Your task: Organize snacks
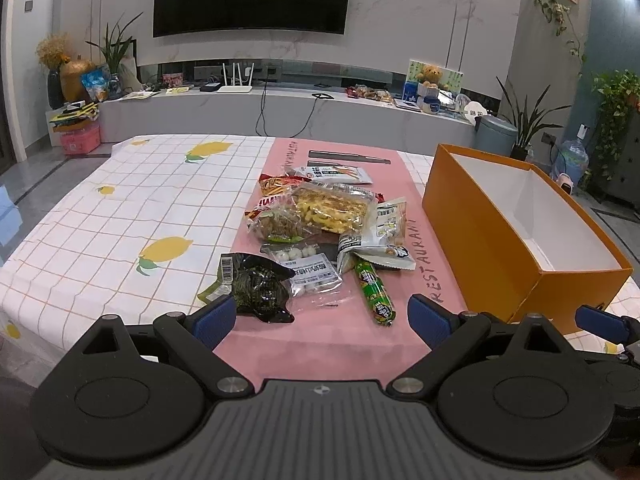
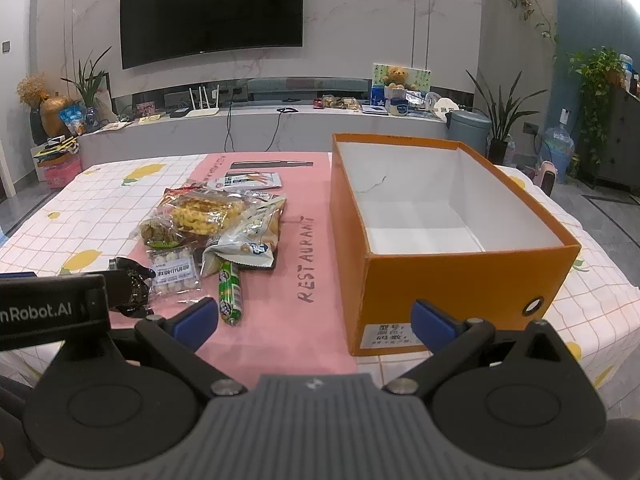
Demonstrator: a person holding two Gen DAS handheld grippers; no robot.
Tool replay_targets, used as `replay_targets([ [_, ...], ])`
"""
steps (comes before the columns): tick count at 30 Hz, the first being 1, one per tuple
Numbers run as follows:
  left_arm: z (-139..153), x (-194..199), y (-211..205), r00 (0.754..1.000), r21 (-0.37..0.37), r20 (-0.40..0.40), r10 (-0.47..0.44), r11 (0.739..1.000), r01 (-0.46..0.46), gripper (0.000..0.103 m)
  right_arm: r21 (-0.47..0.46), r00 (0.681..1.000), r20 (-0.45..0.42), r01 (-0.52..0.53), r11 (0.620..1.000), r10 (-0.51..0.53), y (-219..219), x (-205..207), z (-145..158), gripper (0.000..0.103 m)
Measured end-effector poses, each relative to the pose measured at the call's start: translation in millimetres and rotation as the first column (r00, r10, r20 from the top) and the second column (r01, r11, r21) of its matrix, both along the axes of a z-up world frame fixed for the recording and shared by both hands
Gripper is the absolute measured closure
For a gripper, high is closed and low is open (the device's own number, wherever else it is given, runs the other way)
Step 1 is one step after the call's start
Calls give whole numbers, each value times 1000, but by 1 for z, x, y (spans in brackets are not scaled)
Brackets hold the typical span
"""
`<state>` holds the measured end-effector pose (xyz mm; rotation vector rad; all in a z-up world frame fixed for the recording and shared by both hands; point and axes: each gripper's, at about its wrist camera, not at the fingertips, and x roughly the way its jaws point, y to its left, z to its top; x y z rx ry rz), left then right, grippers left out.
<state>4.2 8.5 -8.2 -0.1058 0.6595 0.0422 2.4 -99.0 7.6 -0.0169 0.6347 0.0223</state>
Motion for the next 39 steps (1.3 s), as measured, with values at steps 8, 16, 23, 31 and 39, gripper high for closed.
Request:
replay_targets([
  [8, -1, 2, 0, 1000, 10, -12, 2, 1000, -2, 0, 2, 1000, -10, -12, 1000, 12, 1, 2, -1, 3],
  [16, -3, 3, 1, 1000, 9, -26, 4, 1000, -4, 0, 1, 1000, -18, -18, 1000, 18, 2, 1, -3, 3],
  [23, -4, 3, 2, 999, 11, -36, 6, 1000, -6, 0, -4, 999, -25, -20, 1000, 20, 3, 2, -4, 3],
  [31, -6, 5, 1, 999, 17, -50, 9, 1000, -8, 0, -6, 999, -35, -23, 1000, 23, 5, 4, -6, 3],
  [39, -7, 6, 1, 998, 23, -65, 11, 1000, -10, 0, -9, 999, -45, -30, 1000, 29, 6, 4, -7, 3],
])
